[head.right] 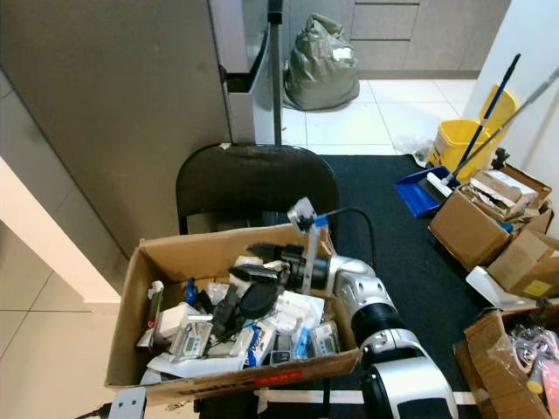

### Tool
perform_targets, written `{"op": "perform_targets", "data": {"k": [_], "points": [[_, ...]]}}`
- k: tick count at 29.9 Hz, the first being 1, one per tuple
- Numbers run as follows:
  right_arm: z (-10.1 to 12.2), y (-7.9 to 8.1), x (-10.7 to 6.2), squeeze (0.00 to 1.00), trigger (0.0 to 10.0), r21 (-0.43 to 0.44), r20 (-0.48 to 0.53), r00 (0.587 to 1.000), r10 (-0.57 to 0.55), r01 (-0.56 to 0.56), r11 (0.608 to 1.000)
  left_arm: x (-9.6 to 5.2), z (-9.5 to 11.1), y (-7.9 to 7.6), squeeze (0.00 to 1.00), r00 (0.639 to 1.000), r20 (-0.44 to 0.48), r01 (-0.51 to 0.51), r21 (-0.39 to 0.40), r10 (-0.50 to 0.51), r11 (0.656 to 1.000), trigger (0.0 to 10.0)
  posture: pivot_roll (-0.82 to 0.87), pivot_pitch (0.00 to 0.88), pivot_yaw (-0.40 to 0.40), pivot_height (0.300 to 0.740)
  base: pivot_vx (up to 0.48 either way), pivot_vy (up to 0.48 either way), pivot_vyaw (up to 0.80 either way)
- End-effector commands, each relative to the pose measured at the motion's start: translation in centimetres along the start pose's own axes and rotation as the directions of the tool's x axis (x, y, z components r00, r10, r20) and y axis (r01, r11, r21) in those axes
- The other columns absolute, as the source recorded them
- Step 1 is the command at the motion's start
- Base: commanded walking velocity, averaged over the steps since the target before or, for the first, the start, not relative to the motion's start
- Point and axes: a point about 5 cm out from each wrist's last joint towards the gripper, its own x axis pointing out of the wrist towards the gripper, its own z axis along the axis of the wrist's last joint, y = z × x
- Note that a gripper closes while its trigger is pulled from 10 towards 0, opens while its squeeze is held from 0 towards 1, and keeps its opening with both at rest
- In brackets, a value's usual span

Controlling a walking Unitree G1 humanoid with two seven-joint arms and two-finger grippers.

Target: Picking trash to rubbish bin

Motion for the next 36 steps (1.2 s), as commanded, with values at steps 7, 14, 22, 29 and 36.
{"op": "perform_targets", "data": {"k": [7, 14, 22, 29, 36], "points": [[-1.3, 1.0, -2.2, 0.0, 10.0, 0.093, 0.016, 0.996, 0.091, -0.092, 0.991, 0.0, -0.7, -0.2, 0.0, 0.999, -0.04, 0.011, 0.013, -0.011, 1.0, 10.0, -0.03, 0.038, 0.044, 0.74, -0.303, 0.0, 0.0], [-3.7, 0.8, -3.6, 0.0, 10.0, 0.188, -0.028, 0.999, 0.029, -0.023, 0.982, 0.0, -0.7, -0.3, 0.0, 0.999, -0.043, 0.015, 0.03, -0.014, 0.999, 10.0, -0.03, 0.036, 0.045, 0.74, -0.333, 0.0, 0.0], [-7.3, -0.3, -5.7, 0.0, 10.0, 0.23, -0.179, 0.954, -0.239, 0.277, 0.933, 0.0, -0.7, -0.5, 0.0, 0.999, -0.046, 0.018, 0.034, -0.016, 0.999, 10.0, -0.04, 0.034, 0.043, 0.74, -0.345, 0.0, 0.0], [-12.3, -0.9, -9.7, 0.0, 10.0, 0.21, -0.38, 0.676, -0.632, 0.728, 0.653, 0.0, -0.8, -0.7, 0.0, 0.998, -0.05, 0.026, 0.038, -0.024, 0.999, 10.0, -0.04, 0.037, 0.041, 0.74, -0.342, 0.0, 0.0], [-15.6, 0.1, -11.6, 0.0, 10.0, 0.098, -0.516, 0.49, -0.702, 0.848, 0.52, 0.0, -0.9, -0.7, 0.0, 0.998, -0.053, 0.027, 0.047, -0.025, 0.999, 10.0, -0.04, 0.033, 0.042, 0.74, -0.344, 0.0, 0.0]]}}
